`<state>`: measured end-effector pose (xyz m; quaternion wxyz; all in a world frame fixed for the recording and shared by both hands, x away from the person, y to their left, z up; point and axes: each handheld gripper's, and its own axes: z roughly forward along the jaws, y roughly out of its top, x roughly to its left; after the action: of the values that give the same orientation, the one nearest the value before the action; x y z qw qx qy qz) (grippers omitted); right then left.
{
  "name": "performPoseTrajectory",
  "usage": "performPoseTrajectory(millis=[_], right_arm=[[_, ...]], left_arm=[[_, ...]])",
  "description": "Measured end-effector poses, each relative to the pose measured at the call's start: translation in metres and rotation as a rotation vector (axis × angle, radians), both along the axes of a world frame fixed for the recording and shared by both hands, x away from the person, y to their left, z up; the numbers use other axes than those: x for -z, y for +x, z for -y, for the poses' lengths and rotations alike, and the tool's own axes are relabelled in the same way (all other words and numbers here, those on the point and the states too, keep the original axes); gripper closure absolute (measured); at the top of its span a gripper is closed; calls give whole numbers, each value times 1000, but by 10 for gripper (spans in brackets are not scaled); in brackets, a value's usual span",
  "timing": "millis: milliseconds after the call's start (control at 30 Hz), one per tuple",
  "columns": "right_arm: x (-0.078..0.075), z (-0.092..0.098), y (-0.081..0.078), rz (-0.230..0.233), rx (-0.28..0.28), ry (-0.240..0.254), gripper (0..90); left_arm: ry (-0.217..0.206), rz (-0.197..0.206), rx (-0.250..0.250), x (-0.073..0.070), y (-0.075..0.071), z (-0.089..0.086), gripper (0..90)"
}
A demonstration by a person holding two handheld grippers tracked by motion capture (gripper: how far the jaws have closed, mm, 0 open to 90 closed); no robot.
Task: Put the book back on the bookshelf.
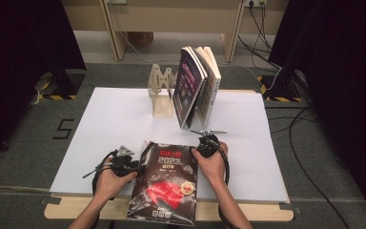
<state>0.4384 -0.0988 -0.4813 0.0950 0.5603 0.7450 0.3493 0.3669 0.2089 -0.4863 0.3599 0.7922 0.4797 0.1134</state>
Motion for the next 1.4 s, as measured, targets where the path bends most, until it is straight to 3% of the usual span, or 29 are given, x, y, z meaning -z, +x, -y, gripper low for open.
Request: performPoseTrajectory(millis=[300, 433, 533, 700, 900, 1067, 1167, 1400], right_arm=[[1, 5, 2, -18, 10, 44, 578], [0, 12, 6, -51, 20, 117, 593], [-3, 13, 6, -51, 22, 128, 605], [-8, 12, 3, -27, 17, 125, 611], [-3, 16, 0, -69, 10, 140, 619], [-2, 16, 10, -47, 16, 152, 593], [1, 12, 13, -42, 3, 95, 577], [2, 8, 14, -27, -2, 94, 585]], left_arm=[[9, -5, 6, -1, 0, 0, 623], [9, -5, 4, -1, 0, 0, 623], [7, -10, 7, -1, 1, 0, 625], [19, -3, -1, -1, 0, 2, 626], [25, 5, 0, -1, -1, 3, 628], [14, 1, -1, -1, -1, 2, 628], [16, 2, 1, -1, -1, 1, 628], [15, 2, -1, -1, -1, 1, 628]])
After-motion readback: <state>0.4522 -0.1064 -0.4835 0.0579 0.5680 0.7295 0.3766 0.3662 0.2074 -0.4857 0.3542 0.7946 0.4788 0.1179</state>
